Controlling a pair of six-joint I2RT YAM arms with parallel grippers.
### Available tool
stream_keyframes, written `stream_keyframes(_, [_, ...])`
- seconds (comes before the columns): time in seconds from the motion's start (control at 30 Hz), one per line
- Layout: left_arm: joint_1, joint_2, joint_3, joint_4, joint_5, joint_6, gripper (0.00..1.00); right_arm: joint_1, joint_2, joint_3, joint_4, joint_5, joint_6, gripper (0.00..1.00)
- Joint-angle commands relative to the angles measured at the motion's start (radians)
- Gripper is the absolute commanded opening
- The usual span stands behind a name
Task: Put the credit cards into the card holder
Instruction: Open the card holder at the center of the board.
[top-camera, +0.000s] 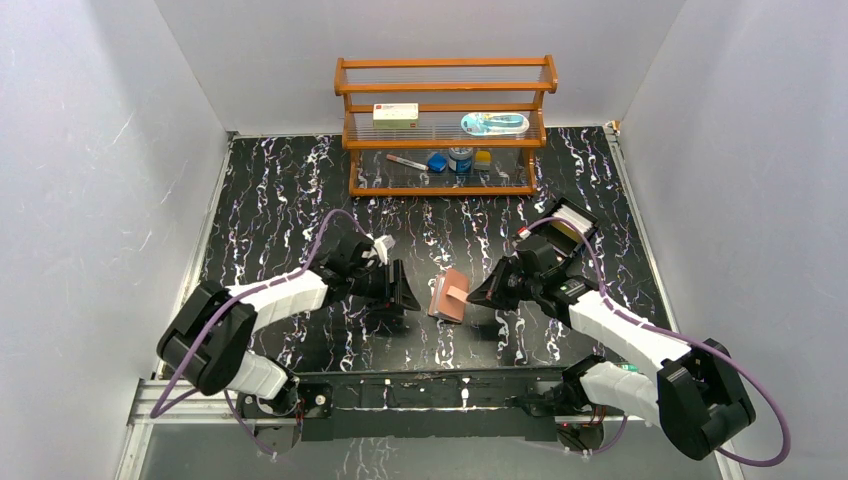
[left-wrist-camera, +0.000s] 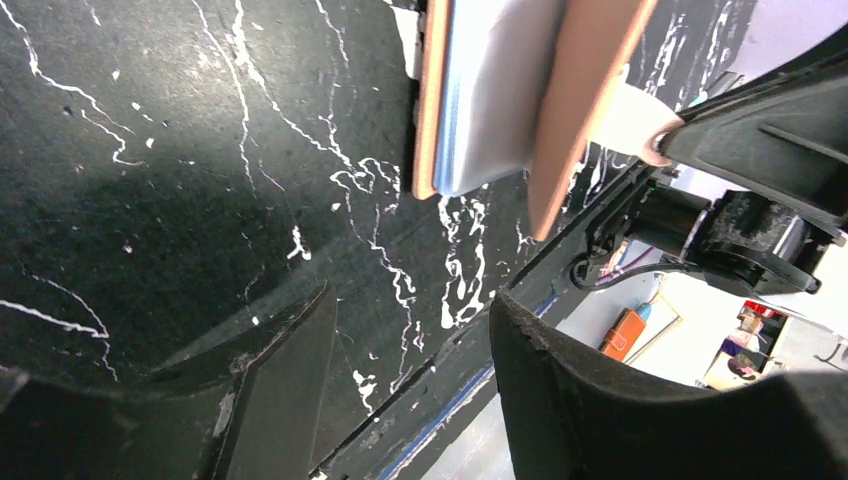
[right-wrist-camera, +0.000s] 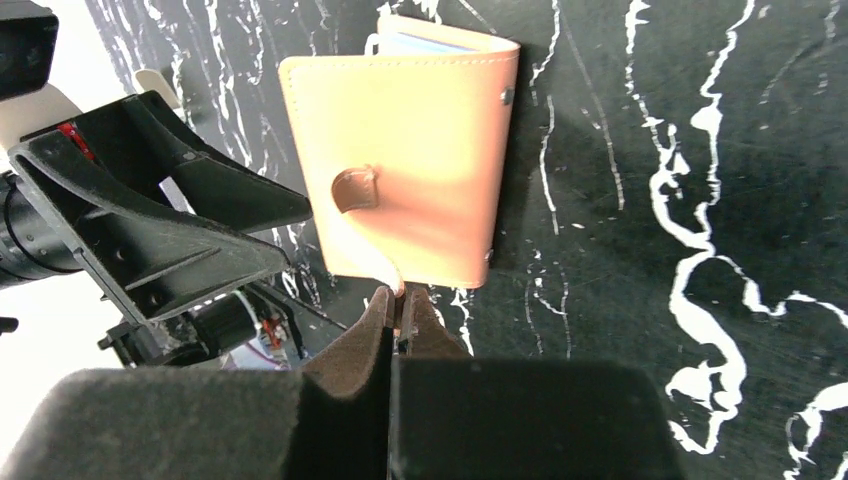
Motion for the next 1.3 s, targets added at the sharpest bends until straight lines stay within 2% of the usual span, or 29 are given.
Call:
stream_keyframes(0.0, [0.0, 0.043, 0.058, 0.015, 0.003, 0.027, 0.55, -0.012, -0.003, 0.001, -0.038, 0.054, -0.064, 0.0])
stream_keyframes(0.27, [0.0, 0.143, 0.139, 0.002, 0.013, 0.035, 0.53, -0.051, 0.018, 0.012, -0.085, 0.119, -0.152, 0.0])
stream_keyframes(0.57, [0.0, 0.217, 0.198, 0.04, 0.03, 0.064, 0.53, -0.066, 0.026, 0.017, -0.106, 0.122, -0.173, 0.0])
stream_keyframes(0.77, [0.0, 0.263, 0.201, 0.087, 0.054, 0.072, 0.54, -0.072, 0.024, 0.006, -0.121, 0.134, -0.18, 0.0])
stream_keyframes(1.1, [0.0, 0.272, 0.166, 0.264, 0.143, 0.052, 0.59, -0.074, 0.005, -0.004, -0.128, 0.146, -0.184, 0.0])
stream_keyframes(1.27, [0.0, 0.299, 0.166, 0.264, 0.136, 0.059, 0.6, -0.075, -0.005, -0.003, -0.149, 0.165, -0.193, 0.0])
